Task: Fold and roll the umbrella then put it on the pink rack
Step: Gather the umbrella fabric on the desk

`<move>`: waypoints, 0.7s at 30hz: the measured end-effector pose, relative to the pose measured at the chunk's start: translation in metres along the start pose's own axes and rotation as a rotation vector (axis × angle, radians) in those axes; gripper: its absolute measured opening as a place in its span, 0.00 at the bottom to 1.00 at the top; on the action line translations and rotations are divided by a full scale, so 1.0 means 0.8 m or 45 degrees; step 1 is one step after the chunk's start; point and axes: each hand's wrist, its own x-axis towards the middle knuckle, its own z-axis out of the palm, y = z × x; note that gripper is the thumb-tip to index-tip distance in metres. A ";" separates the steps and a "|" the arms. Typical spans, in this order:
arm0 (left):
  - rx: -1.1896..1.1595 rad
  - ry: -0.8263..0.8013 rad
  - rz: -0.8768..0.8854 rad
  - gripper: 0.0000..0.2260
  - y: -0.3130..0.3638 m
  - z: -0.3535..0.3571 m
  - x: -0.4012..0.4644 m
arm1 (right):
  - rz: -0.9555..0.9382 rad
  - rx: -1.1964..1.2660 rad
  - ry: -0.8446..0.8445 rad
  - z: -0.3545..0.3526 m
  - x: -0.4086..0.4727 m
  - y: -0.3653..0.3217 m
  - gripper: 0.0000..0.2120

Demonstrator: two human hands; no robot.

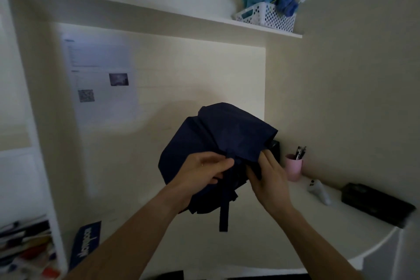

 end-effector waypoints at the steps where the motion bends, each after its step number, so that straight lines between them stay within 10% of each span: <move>1: 0.006 0.024 0.014 0.06 -0.006 -0.001 0.001 | 0.000 -0.011 -0.013 0.004 -0.001 0.001 0.13; 10: -0.315 0.053 -0.110 0.08 -0.033 -0.029 0.015 | 0.150 0.000 -0.050 0.032 -0.017 -0.014 0.10; 21: 0.699 0.267 -0.167 0.09 -0.072 -0.116 0.096 | 1.214 0.305 0.054 0.206 -0.118 -0.125 0.15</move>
